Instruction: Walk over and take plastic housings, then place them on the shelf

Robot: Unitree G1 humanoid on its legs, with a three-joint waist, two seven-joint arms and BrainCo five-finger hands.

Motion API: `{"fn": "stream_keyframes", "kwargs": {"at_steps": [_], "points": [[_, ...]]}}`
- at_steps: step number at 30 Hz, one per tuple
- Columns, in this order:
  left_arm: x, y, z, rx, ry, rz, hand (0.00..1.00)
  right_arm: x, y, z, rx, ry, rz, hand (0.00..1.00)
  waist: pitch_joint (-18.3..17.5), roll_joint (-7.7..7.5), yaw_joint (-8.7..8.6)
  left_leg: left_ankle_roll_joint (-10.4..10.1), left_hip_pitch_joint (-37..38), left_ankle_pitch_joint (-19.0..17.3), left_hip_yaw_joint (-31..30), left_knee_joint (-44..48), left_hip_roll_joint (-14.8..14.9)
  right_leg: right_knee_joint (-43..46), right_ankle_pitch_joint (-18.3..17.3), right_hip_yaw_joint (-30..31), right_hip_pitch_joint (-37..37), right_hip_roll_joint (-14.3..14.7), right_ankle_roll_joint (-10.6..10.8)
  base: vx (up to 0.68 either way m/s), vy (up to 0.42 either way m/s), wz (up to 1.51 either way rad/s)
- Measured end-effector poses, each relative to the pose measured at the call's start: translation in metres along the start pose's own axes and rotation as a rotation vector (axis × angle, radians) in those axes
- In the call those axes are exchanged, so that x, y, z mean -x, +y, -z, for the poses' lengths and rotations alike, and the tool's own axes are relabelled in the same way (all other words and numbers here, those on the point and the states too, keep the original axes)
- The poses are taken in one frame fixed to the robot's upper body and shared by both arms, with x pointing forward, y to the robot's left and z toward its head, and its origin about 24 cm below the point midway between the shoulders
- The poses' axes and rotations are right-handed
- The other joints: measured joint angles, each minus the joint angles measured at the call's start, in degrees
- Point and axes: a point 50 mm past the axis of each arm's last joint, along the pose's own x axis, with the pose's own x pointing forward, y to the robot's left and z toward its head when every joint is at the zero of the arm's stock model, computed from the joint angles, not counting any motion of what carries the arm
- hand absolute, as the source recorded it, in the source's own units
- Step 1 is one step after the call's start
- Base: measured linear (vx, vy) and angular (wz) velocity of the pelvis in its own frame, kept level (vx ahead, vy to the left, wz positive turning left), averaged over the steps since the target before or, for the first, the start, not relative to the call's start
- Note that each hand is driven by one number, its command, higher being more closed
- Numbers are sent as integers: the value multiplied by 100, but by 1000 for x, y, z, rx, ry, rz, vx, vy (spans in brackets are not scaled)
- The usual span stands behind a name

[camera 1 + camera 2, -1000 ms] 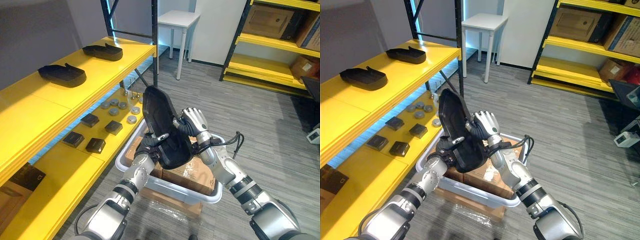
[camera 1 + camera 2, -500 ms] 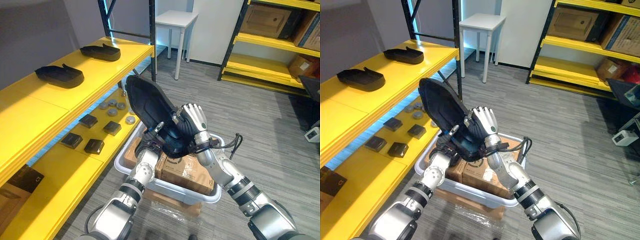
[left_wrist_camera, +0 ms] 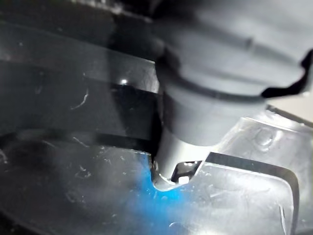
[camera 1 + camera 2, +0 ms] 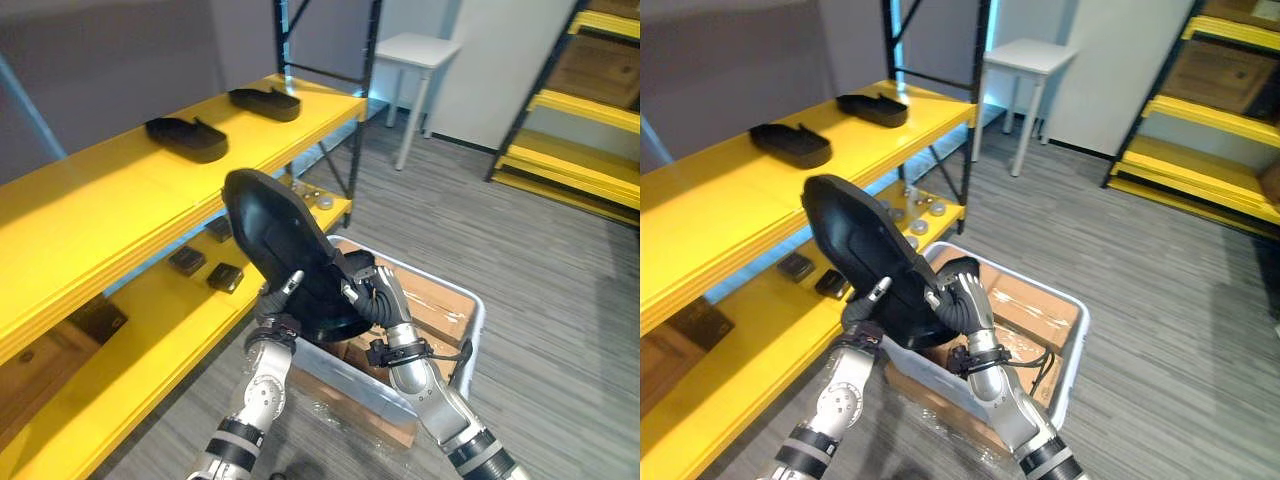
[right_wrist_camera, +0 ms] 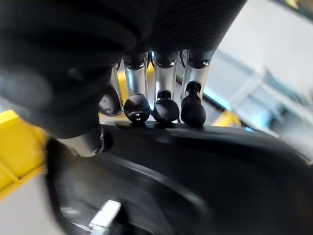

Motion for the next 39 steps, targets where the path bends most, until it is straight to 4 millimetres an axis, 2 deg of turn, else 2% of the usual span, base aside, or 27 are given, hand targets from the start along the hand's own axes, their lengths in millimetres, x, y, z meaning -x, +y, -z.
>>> {"fn": "stream_keyframes", "kwargs": {"at_steps": [1,2,3,4,6,8,9,10,11,12,13,14,15,17,19,21,22,23,25,27,29,31,32,34,36,38,39], "points": [[1,-6,-6,-22,-46,17,100,-1,-3,6,-21,32,9,0,4,38,6,272,-200,140,964,238,200,55,-46,-266,-14,-101,50,59,31,121],[2,-8,-12,-63,-94,14,100,-2,-3,10,-31,52,2,0,28,92,65,332,-355,190,1994,603,386,186,-103,-429,-24,-241,127,73,86,98],[3,-7,-16,-83,-117,8,100,-1,-2,11,-33,63,-3,0,29,95,89,307,-376,169,2359,715,383,247,-139,-462,-24,-324,177,109,195,49],[9,-5,-27,-146,-186,4,100,0,2,11,-58,73,-8,0,28,96,157,135,-347,41,2675,793,339,352,-206,-475,-23,-458,278,112,190,21],[19,-1,-44,-255,-286,-8,100,-1,0,7,-118,81,31,0,20,83,226,104,-356,-95,2586,820,97,464,-330,-586,31,-701,443,171,202,46],[26,4,-44,-420,-317,-24,100,-2,-8,4,-160,81,84,0,20,84,205,165,-317,-362,2424,1006,-196,1011,-570,-864,184,-1152,671,260,228,92],[29,7,-40,-512,-311,-38,100,2,-13,7,-160,90,94,0,29,96,149,229,-218,-576,2197,1218,-372,1828,-729,-970,259,-1561,755,261,200,118],[32,11,-37,-586,-296,-46,100,8,-14,11,-161,110,93,0,20,125,106,317,-20,-698,1941,1335,-518,3016,-738,-851,153,-2008,592,269,217,116],[32,11,-36,-610,-294,-47,100,11,-14,13,-164,119,94,0,19,119,96,307,82,-769,1795,1386,-598,3626,-616,-643,28,-2197,362,207,188,109],[33,11,-37,-653,-302,-43,100,14,-14,15,-172,133,100,0,25,130,49,350,214,-865,1550,1440,-662,4465,-537,-73,-260,-2312,150,316,151,137],[35,9,-43,-713,-337,-29,100,13,-14,14,-195,135,114,0,27,131,-29,504,331,-970,1113,1432,-710,5484,-1020,793,-758,-1977,168,264,54,144],[35,8,-45,-735,-350,-24,100,13,-14,13,-196,133,118,0,30,137,-48,513,375,-976,954,1402,-738,5635,-1243,997,-905,-1786,150,300,9,159],[36,6,-49,-768,-377,-14,100,12,-17,12,-201,123,123,0,44,157,-61,530,433,-989,672,1343,-803,5433,-1562,1161,-1106,-1449,111,179,-7,122],[37,4,-49,-809,-396,-7,100,10,-26,9,-211,99,151,0,41,148,-84,522,541,-981,262,1199,-891,4390,-1712,1338,-1325,-994,114,241,-57,120],[37,2,-51,-833,-416,-6,100,11,-40,12,-213,97,207,0,52,164,-169,401,574,-986,-209,1180,-882,2813,-1661,1718,-1450,-487,106,340,-187,134],[36,13,-66,-840,-460,-84,100,24,-82,33,-210,178,405,0,54,149,-245,204,561,-1122,-637,1282,-868,1830,-1350,1990,-1439,-183,10,309,-257,133],[37,25,-79,-863,-493,-161,100,40,-116,50,-177,250,563,0,65,127,-331,73,529,-1299,-862,1453,-902,1543,-642,2149,-1267,-86,54,310,-304,100],[42,41,-91,-868,-519,-255,100,56,-145,63,-119,305,666,0,95,285,-328,-46,528,-1430,-911,1516,-738,1572,-492,2050,-1191,64,35,306,-290,76],[49,51,-103,-889,-552,-311,100,79,-166,72,-42,361,705,0,89,399,-307,-167,537,-1502,-820,1515,-437,1505,-550,1890,-1081,302,-38,283,-190,25],[49,50,-100,-892,-539,-289,100,94,-168,73,-37,387,711,0,88,414,-411,-316,587,-1597,-796,1711,-221,1345,-657,1701,-727,503,-166,279,-180,47],[49,46,-92,-876,-496,-233,100,94,-163,63,-79,340,690,0,108,414,-430,-465,392,-1695,-662,2618,-194,1210,-841,1649,-388,597,-233,228,-149,27],[49,43,-85,-836,-464,-201,100,86,-156,53,-149,284,626,0,202,586,-388,-600,-73,-1590,-245,4143,20,1065,-896,1632,64,752,-302,171,-55,-4],[49,43,-85,-833,-463,-198,100,86,-156,53,-167,276,621,0,198,590,-390,-610,-139,-1502,-101,4343,72,1014,-905,1632,144,746,-317,105,28,0],[43,36,-89,-819,-489,-173,100,88,-161,45,-191,237,633,0,184,557,-439,-354,-238,-1702,624,3777,407,912,-905,1596,170,588,-317,61,52,13],[26,24,-96,-804,-520,-130,100,89,-165,41,-197,215,645,0,203,528,-516,-302,-265,-1691,793,2791,570,864,-895,1560,134,464,-301,24,127,21],[9,9,-104,-795,-546,-67,100,88,-170,36,-190,187,652,0,160,588,-534,-394,-224,-1263,801,1869,644,870,-855,1619,27,401,-148,17,226,-14],[0,-1,-111,-785,-564,-25,100,89,-170,35,-193,182,650,0,163,532,-536,-545,-128,-722,964,1693,632,876,-823,1765,-22,361,-41,58,263,-32]]}}
